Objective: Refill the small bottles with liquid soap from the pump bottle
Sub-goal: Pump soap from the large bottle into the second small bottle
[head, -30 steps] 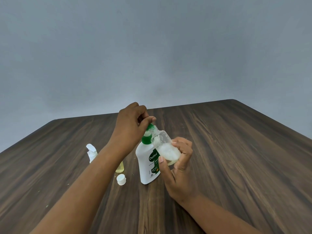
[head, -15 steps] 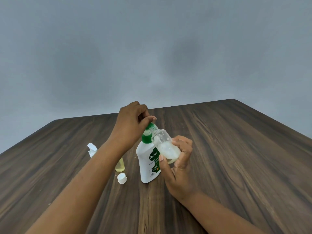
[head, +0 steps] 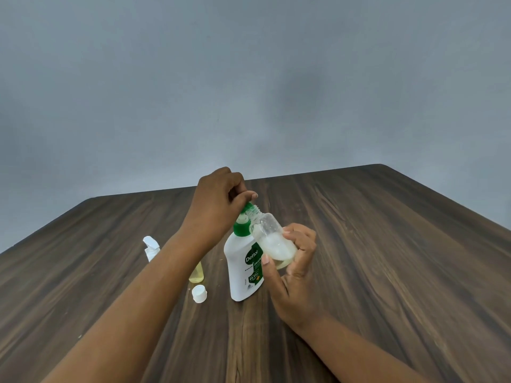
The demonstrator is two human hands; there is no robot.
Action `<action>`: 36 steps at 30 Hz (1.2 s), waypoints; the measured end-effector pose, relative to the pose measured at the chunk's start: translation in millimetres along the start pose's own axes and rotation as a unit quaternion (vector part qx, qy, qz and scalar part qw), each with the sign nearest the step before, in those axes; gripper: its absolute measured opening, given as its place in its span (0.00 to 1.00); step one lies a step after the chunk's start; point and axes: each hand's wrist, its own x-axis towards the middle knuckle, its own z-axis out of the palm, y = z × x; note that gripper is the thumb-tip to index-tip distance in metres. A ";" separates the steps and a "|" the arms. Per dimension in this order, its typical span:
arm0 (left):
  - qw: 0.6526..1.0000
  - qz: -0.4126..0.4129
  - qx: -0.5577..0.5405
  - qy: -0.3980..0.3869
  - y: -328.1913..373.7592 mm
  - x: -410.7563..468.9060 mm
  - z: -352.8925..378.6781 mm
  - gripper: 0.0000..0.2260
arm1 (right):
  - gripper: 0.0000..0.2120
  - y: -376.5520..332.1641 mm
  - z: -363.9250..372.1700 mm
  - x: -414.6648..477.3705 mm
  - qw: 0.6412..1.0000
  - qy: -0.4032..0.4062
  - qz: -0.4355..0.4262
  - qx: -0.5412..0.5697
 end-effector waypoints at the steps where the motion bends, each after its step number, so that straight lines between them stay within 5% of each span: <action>1: 1.000 -0.002 -0.003 0.008 -1.1 -1.7 0.9 0.14 | 0.18 -0.1 0.1 -0.5 1.000 -0.001 0.000 0.001; 36: 0.999 -0.031 -0.018 0.029 -9.3 -12.6 5.3 0.12 | 0.17 -4.0 0.9 -1.6 1.000 -0.022 0.006 0.000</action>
